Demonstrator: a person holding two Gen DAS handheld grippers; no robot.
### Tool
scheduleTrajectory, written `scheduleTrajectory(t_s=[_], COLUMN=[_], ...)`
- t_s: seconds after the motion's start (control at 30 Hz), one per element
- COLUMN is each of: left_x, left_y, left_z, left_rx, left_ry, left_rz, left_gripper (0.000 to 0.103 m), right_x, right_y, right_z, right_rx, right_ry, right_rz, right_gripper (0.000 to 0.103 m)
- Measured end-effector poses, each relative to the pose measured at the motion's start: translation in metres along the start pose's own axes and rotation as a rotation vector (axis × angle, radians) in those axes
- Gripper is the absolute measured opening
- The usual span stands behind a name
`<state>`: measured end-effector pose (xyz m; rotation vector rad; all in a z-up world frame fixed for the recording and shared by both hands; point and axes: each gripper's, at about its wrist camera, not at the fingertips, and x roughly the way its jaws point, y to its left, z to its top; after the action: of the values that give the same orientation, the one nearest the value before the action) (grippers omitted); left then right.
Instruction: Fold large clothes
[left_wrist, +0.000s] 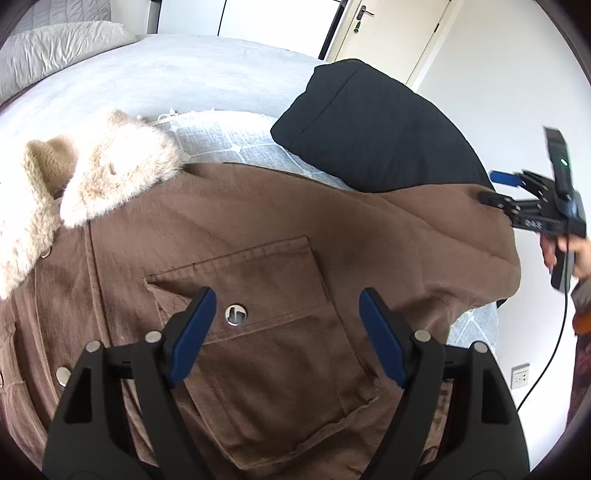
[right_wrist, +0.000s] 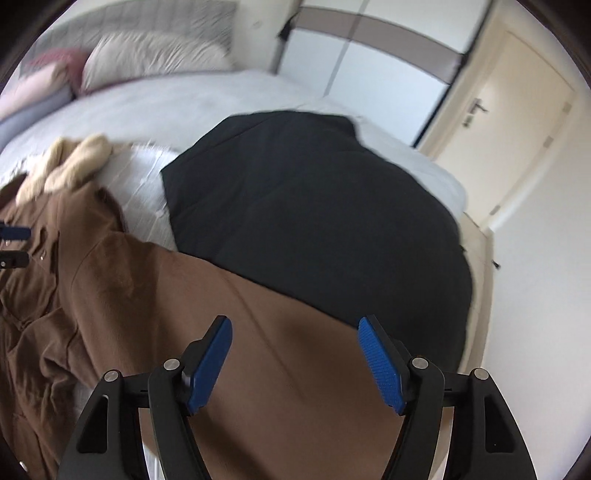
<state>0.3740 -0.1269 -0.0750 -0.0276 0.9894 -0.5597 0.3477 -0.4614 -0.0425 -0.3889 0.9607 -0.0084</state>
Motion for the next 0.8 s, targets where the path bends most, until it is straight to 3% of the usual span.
scheduleTrajectory(t_s=[0.07,0.17,0.23,0.27,0.3,0.43,0.53,0.57,0.63,0.7,0.73,0.77,0.8], left_x=[0.005,0.014,0.017,0.018,0.018,0.014,0.013,0.018,0.038,0.082,0.109,0.115,0.12], left_y=[-0.003,-0.005,-0.002,-0.001,0.0,0.001,0.003,0.003,0.002,-0.002,-0.005,-0.018,-0.032], left_z=[0.001,0.005,0.004,0.005,0.005,0.015,0.027,0.032,0.039,0.044,0.043,0.04,0.041], left_rx=[0.015,0.027,0.023,0.02,0.018,0.003,-0.047,-0.068,-0.105,-0.124,-0.112,-0.021,0.053], left_ry=[-0.001,0.003,0.004,0.002,-0.004,-0.074,-0.158,-0.177,-0.177,-0.062,0.028,-0.009,0.009], left_rz=[0.005,0.027,0.032,0.03,0.028,0.016,-0.044,-0.071,-0.116,-0.098,-0.042,0.036,0.085], left_gripper=[0.08,0.08,0.08,0.08,0.08,0.08,0.08,0.08,0.08,0.08,0.08,0.082,0.088], right_x=[0.025,0.052,0.055,0.054,0.047,0.0,-0.042,-0.041,-0.016,0.017,0.046,0.064,0.078], right_y=[0.009,0.031,0.044,0.049,0.055,0.067,0.066,0.066,0.064,0.064,0.069,0.071,0.072], right_z=[0.015,0.007,0.004,-0.002,-0.006,-0.007,0.006,0.011,0.025,0.029,0.029,0.025,0.02], right_rx=[-0.046,-0.109,-0.13,-0.135,-0.159,-0.145,-0.113,-0.111,-0.095,-0.104,-0.136,-0.154,-0.165], right_ry=[0.064,0.149,0.153,0.149,0.127,-0.036,-0.219,-0.235,-0.192,-0.14,-0.075,-0.021,0.024], right_rz=[-0.009,-0.044,-0.064,-0.09,-0.143,-0.333,-0.492,-0.536,-0.58,-0.592,-0.602,-0.612,-0.619], right_gripper=[0.072,0.071,0.049,0.024,0.009,0.004,0.004,0.004,0.004,0.005,0.005,0.006,0.007])
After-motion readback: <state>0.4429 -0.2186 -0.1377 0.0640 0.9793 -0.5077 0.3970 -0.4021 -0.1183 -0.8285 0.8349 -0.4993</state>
